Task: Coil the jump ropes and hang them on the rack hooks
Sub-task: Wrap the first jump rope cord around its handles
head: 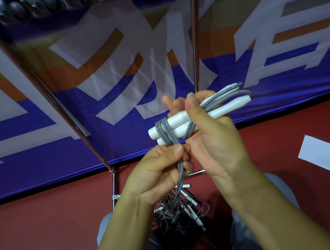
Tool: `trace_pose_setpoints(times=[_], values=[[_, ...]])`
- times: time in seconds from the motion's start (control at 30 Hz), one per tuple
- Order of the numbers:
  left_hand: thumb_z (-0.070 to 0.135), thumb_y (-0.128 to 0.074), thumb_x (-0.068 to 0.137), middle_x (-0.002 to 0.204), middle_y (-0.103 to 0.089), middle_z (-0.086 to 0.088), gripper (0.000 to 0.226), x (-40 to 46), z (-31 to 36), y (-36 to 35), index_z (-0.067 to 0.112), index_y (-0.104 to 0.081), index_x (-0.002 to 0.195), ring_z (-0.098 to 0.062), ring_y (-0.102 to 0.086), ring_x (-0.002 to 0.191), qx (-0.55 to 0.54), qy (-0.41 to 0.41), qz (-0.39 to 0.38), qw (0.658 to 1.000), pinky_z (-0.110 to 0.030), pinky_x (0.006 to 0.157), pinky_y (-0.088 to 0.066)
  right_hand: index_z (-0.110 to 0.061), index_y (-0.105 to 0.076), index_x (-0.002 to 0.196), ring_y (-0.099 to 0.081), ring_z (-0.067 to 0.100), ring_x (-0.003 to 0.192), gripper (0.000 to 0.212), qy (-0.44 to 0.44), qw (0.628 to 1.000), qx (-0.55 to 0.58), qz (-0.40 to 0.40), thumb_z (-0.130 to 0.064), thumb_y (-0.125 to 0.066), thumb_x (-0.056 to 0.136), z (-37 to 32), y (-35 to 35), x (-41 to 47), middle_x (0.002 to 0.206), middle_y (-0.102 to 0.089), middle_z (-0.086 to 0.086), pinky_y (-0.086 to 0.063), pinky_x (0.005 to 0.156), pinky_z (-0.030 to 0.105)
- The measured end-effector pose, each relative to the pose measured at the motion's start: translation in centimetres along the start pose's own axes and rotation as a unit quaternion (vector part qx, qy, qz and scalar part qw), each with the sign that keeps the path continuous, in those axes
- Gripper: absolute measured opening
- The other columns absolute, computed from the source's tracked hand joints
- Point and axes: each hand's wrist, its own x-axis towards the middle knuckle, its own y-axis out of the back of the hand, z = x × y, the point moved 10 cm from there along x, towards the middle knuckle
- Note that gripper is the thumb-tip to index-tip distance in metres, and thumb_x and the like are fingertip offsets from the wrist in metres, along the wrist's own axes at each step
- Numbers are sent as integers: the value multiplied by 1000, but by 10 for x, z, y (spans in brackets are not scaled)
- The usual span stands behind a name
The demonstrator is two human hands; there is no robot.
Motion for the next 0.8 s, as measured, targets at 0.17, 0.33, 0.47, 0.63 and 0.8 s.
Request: trace_pose_setpoints(times=[0.17,0.33,0.47,0.63,0.8], values=[[19,-96,43,81,-66,-14,50,-2,12,-2,3,-74,85,-23,-61,77,90,-54,-11,994,-31,76,-51,-16,-48,84,-67,25,103,12,-30,999,23,-1,-21,-57,77,-1,-2,-4,80,-71,4,-58,69,29],[4,-82,62,122,-64,-15,61,-9,36,-9,9,-63,120,-27,-58,119,260,-128,-8,957,-36,99,-46,-16,-51,78,-70,24,93,7,-87,996,20,-1,-20,-57,76,7,1,-4,81,-71,9,-59,76,35],[8,-87,51,71,-72,10,36,-24,63,-1,19,-70,81,2,-63,68,453,-167,132,866,-15,63,-50,-16,-54,73,-72,24,85,4,-134,991,26,4,-18,-58,74,14,6,-3,77,-71,10,-56,80,37],[-2,-84,58,69,-72,8,39,-28,69,-8,24,-64,80,-6,-67,63,533,-190,109,817,-21,57,-52,-17,-63,60,-72,25,81,14,-192,981,26,-32,-17,-59,72,23,0,-8,76,-71,11,-58,77,37],[31,-82,58,92,-65,11,25,-25,62,-8,50,-72,71,-2,-63,83,598,-183,53,778,-18,70,-52,-17,-63,58,-72,26,82,13,-213,977,13,-31,-17,-59,71,26,0,-10,76,-70,11,-56,78,39]])
